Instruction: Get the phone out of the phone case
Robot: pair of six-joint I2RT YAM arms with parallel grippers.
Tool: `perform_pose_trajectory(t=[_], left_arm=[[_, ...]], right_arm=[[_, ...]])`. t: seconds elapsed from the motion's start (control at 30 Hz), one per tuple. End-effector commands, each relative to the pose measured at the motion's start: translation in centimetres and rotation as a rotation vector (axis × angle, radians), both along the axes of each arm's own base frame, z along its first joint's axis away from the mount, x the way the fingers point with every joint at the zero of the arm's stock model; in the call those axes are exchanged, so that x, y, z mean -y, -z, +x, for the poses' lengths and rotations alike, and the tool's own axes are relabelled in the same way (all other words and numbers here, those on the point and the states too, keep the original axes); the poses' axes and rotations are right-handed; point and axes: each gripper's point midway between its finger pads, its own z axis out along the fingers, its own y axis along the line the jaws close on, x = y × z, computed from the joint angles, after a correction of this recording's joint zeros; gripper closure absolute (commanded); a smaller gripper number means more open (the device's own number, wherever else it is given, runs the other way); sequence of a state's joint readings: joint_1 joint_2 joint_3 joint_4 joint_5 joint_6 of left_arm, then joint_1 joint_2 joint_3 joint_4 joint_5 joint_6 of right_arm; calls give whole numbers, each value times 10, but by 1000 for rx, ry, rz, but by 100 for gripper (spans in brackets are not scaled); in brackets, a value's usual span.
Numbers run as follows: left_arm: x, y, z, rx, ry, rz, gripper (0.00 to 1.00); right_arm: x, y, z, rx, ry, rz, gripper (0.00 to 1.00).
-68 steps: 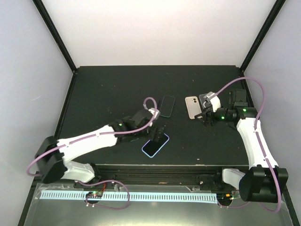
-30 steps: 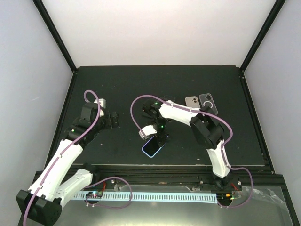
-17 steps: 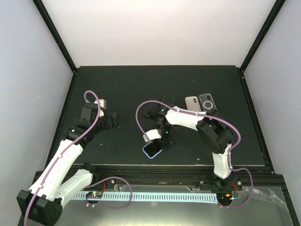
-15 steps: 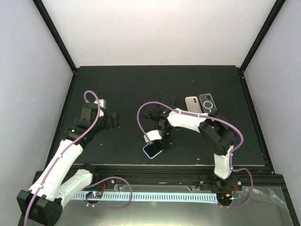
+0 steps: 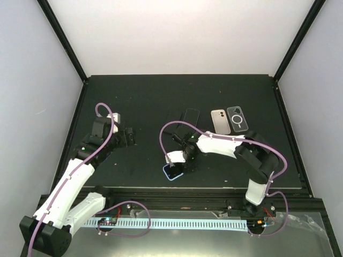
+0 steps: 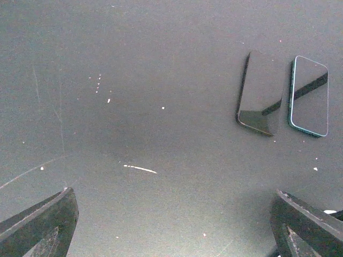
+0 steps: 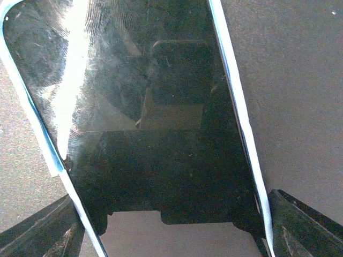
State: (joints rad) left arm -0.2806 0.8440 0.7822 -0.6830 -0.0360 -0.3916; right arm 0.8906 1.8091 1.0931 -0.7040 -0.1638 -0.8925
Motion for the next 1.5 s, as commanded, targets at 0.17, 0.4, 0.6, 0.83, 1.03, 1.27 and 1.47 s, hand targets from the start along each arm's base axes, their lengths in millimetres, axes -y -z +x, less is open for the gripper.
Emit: perform_pose_trajectory(t=[0.17, 0.4, 0.6, 0.83, 1.03, 1.27, 1.47], left_arm=[[3, 3, 6, -7, 14, -6, 1], [20, 0, 11, 6, 97, -58, 2], [75, -13, -4, 41, 343, -294, 8], [86, -48, -6, 137, 382, -316, 9], [79, -47, -12, 119, 442, -187, 4], [56, -25, -1, 141, 342, -65, 4], [51, -26, -4, 164, 332, -46, 4]], right_arm=[[13, -54, 1, 47, 212, 141, 53], [27, -129, 30, -19, 489, 435, 92], [67, -175, 62, -35, 752, 647, 99], [84, -168, 43, 47, 635, 662, 68], [95, -134, 27, 78, 407, 476, 0], [88, -111, 19, 71, 192, 330, 3], [78, -81, 25, 94, 75, 205, 6]])
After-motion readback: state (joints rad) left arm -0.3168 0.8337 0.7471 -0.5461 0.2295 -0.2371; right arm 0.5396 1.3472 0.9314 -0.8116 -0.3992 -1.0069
